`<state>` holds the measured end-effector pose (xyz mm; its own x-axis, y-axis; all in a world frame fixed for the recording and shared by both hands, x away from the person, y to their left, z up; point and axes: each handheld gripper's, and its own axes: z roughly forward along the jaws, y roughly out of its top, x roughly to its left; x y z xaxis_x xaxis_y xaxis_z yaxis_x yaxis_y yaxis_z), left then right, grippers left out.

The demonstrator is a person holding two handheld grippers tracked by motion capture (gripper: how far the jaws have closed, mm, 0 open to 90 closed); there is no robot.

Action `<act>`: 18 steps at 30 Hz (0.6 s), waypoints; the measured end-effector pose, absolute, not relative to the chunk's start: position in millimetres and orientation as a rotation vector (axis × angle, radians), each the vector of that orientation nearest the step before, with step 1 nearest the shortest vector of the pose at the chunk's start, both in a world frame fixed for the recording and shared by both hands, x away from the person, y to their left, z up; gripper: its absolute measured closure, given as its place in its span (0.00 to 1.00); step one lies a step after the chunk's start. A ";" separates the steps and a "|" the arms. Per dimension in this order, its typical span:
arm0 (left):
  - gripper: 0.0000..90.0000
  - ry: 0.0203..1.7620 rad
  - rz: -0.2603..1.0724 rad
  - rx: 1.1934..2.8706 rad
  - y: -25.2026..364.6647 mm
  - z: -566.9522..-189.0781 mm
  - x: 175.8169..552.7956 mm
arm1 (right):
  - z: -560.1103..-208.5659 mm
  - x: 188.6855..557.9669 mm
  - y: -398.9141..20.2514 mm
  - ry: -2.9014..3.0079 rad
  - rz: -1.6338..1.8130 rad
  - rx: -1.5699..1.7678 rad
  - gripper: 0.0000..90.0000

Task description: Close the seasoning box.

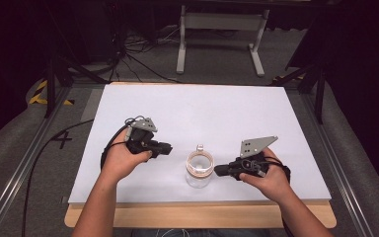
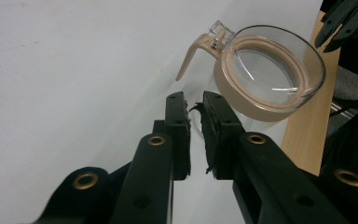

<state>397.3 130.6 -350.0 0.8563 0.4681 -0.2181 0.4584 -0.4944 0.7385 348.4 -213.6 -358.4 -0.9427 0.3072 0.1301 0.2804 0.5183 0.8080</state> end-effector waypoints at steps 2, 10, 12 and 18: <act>0.85 0.697 0.025 2.143 135.1 -350.2 396.1 | -352.5 350.1 -219.0 2.673 1.459 0.533 0.94; 0.78 0.795 0.083 2.111 157.6 -354.6 387.6 | -332.4 367.6 -252.2 2.518 1.531 0.632 0.91; 0.76 0.801 0.090 2.109 160.4 -355.2 387.0 | -330.0 372.2 -259.7 2.491 1.532 0.659 0.90; 0.70 0.859 0.130 2.077 176.4 -361.2 385.9 | -330.7 392.7 -288.1 2.403 1.512 0.775 0.86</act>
